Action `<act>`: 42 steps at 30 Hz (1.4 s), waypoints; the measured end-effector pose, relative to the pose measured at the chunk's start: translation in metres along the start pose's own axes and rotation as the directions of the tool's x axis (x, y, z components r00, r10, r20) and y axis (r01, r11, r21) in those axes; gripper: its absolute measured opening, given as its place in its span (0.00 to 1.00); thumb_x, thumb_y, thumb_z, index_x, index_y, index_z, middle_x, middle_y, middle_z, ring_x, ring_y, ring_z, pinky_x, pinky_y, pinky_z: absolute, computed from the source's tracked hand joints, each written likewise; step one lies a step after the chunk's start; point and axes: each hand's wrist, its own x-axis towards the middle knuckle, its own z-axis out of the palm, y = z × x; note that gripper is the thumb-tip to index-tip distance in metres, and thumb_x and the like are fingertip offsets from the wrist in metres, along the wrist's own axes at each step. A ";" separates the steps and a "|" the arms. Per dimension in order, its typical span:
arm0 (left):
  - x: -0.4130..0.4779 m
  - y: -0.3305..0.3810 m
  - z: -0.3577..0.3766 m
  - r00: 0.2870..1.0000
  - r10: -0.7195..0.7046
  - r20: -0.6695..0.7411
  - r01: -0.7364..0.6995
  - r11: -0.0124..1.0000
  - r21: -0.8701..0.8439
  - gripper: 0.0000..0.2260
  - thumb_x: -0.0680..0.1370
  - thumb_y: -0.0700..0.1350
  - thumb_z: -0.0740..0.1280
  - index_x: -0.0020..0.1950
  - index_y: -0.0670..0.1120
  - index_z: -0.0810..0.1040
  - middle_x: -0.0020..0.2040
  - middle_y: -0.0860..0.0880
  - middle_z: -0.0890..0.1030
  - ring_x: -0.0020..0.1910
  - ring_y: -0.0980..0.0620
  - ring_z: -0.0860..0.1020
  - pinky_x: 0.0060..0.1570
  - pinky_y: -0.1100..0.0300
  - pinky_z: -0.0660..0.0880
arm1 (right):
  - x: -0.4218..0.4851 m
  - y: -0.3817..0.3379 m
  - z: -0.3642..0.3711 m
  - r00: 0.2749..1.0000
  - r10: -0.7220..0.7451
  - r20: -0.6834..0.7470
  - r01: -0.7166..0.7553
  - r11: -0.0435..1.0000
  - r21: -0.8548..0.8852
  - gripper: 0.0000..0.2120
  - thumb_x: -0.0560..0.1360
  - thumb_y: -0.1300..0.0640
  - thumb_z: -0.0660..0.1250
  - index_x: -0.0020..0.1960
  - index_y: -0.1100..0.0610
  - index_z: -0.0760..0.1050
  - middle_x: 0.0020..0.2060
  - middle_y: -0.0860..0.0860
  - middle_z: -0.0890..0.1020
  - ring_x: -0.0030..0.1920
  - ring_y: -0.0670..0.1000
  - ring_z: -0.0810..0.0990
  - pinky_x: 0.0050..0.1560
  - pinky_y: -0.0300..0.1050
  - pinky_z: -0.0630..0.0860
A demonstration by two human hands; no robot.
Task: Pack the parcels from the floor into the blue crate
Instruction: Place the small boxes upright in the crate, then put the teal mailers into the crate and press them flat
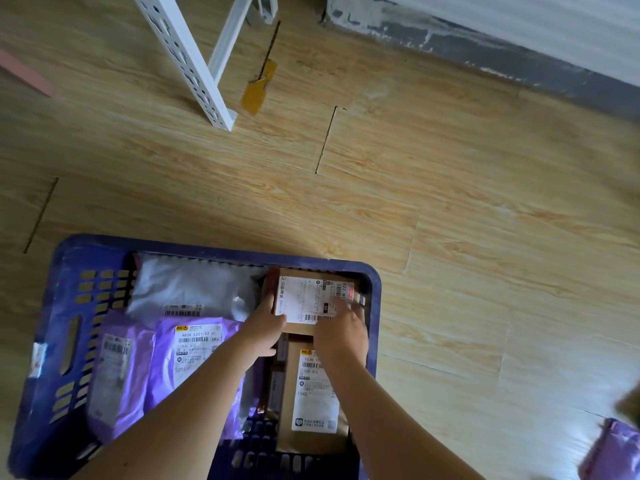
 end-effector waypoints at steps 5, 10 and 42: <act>-0.014 0.002 0.003 0.982 0.186 0.014 -0.186 0.974 0.127 0.21 0.83 0.38 0.51 0.71 0.59 0.57 0.66 0.49 0.70 0.52 0.52 0.70 0.50 0.64 0.72 | -0.010 0.012 -0.014 1.000 -0.006 -0.011 0.007 0.995 0.095 0.28 0.72 0.65 0.55 0.70 0.49 0.68 0.64 0.50 0.73 0.58 0.53 0.76 0.56 0.50 0.77; -0.022 0.003 -0.009 0.955 0.294 -0.024 -0.254 0.861 0.440 0.31 0.79 0.35 0.55 0.77 0.54 0.48 0.68 0.46 0.70 0.49 0.51 0.76 0.40 0.65 0.74 | -0.026 0.014 -0.032 0.997 -0.075 -0.019 0.077 0.991 0.108 0.25 0.74 0.65 0.56 0.68 0.50 0.71 0.65 0.50 0.73 0.62 0.51 0.73 0.56 0.39 0.70; -0.505 0.126 0.164 0.438 0.547 0.713 -0.679 -0.319 0.661 0.19 0.81 0.53 0.55 0.73 0.53 0.63 0.71 0.54 0.66 0.67 0.53 0.68 0.60 0.56 0.70 | -0.429 0.174 -0.312 0.841 0.123 -0.527 0.200 0.834 0.514 0.17 0.71 0.66 0.61 0.52 0.52 0.81 0.50 0.47 0.82 0.45 0.45 0.77 0.38 0.29 0.69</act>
